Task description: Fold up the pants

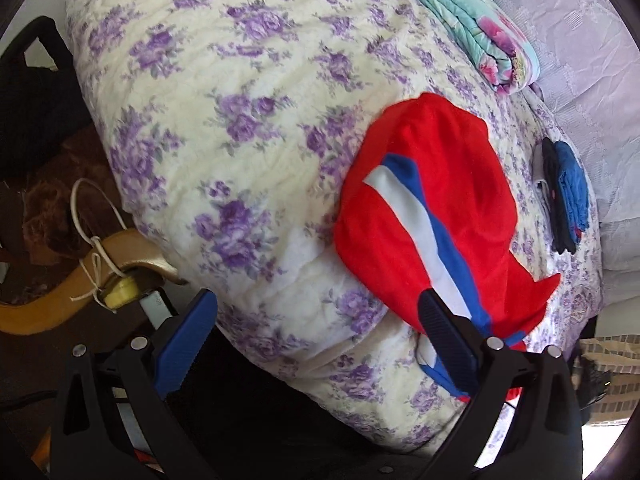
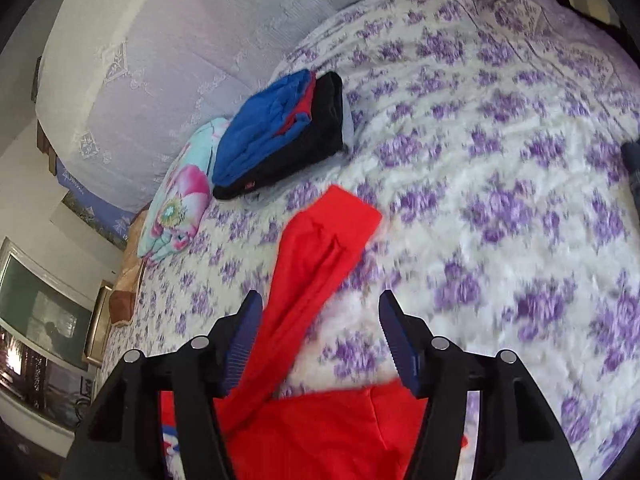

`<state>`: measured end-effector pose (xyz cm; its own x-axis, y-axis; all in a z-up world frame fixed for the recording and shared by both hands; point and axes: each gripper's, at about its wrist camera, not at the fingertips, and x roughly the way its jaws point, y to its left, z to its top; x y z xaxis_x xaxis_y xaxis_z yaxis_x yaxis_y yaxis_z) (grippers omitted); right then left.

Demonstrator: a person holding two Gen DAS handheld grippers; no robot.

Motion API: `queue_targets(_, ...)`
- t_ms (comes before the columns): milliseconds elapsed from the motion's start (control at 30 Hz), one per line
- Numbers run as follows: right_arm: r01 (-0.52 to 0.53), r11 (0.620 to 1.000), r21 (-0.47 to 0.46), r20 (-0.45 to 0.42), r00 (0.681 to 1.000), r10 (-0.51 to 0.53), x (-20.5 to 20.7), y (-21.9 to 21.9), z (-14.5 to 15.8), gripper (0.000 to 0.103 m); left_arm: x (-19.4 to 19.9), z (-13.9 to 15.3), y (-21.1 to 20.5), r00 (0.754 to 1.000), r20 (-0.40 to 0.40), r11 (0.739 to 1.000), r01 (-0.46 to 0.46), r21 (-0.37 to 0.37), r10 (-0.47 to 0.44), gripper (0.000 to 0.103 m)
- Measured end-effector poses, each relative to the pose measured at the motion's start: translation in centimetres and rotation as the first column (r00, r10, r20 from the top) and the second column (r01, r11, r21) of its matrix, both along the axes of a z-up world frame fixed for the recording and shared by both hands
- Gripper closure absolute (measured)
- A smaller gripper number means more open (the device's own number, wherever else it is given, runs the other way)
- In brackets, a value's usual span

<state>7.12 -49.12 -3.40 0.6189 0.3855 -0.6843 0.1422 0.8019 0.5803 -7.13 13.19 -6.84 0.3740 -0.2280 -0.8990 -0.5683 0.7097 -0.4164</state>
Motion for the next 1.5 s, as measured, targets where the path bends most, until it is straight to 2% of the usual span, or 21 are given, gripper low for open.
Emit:
queue_targets(133,0.046,0.997,0.067,-0.045,0.998,-0.043,-3.0,0.9,-1.9,0.042,0.7,-0.2,-0.7,0.999,0.018,0.998,0.039,-0.045,-0.039,0.005)
queue_targets(233,0.057,0.993,0.103,-0.055,0.997,-0.052,-4.2,1.4,-2.2,0.042,1.6,-0.7,-0.5,0.998,0.051,0.991,0.028,-0.130,-0.021,0.005)
queue_targets(367,0.030,0.996,0.083,-0.032,0.999,-0.028,-5.0,2.1,-0.9,0.042,2.8,-2.2,-0.3,0.998,0.058,0.970,0.003,-0.245,0.012,0.006)
queue_targets(400,0.029,0.997,0.077,-0.023,0.999,-0.028,-5.3,2.2,-0.5,0.042,3.0,-2.6,-0.3,0.998,0.059,0.961,-0.007,-0.276,0.025,0.011)
queue_targets(433,0.030,0.997,0.073,-0.015,0.999,-0.029,-5.6,2.2,-0.1,0.042,3.0,-2.9,-0.1,0.997,0.061,0.954,-0.021,-0.300,0.041,0.037)
queue_targets(500,0.028,0.997,0.067,-0.009,1.000,-0.028,-6.0,2.3,0.3,0.042,3.0,-3.0,0.3,0.995,0.067,0.936,-0.045,-0.350,0.073,0.073)
queue_targets(567,0.027,0.998,0.054,-0.007,1.000,-0.026,-6.5,2.4,0.6,0.042,3.3,-2.2,0.6,0.992,0.101,0.933,-0.031,-0.359,0.072,0.079)
queue_targets(600,0.026,0.998,0.049,-0.009,1.000,-0.025,-6.6,2.4,0.6,0.042,3.5,-1.5,0.6,0.991,0.118,0.938,-0.017,-0.347,0.062,0.089)
queue_targets(767,0.029,0.998,0.055,-0.024,0.999,-0.028,-6.9,2.5,0.2,0.042,4.3,2.8,0.5,0.972,0.232,0.948,0.051,-0.313,0.024,0.092)
queue_targets(967,0.028,0.998,0.064,-0.020,0.999,-0.027,-6.4,2.7,0.2,0.042,5.0,7.7,1.3,0.945,0.325,0.960,0.066,-0.271,0.027,0.092)
queue_targets(1033,0.025,0.997,0.072,-0.018,1.000,-0.024,-6.1,2.8,0.1,0.042,5.8,8.3,2.1,0.942,0.335,0.967,0.057,-0.250,0.031,0.092)
queue_targets(1167,0.009,0.996,0.087,-0.031,1.000,-0.006,-4.8,3.3,-0.4,0.042,9.3,6.0,2.7,0.958,0.286,0.975,0.048,-0.218,0.017,0.092)
queue_targets(1233,-0.006,0.996,0.088,-0.031,0.999,0.008,-4.3,3.7,-0.2,0.042,10.8,5.7,2.6,0.953,0.300,0.964,0.041,-0.261,0.041,0.092)
queue_targets(1267,-0.016,0.996,0.083,-0.022,1.000,0.018,-4.0,3.9,0.1,0.042,11.0,6.0,2.6,0.946,0.322,0.961,0.046,-0.272,0.046,0.093)
queue_targets(1300,-0.025,0.997,0.074,-0.011,1.000,0.026,-3.9,4.0,0.4,0.042,11.3,6.7,2.5,0.938,0.344,0.963,0.054,-0.266,0.043,0.100)
queue_targets(1333,-0.031,0.997,0.065,-0.003,1.000,0.031,-3.8,4.1,0.7,0.042,11.5,7.5,2.5,0.932,0.361,0.965,0.059,-0.254,0.038,0.101)
queue_targets(1500,-0.012,0.998,0.056,0.008,1.000,0.012,-4.0,3.2,1.5,0.042,10.5,11.9,2.5,0.901,0.430,0.961,0.060,-0.269,0.064,0.102)
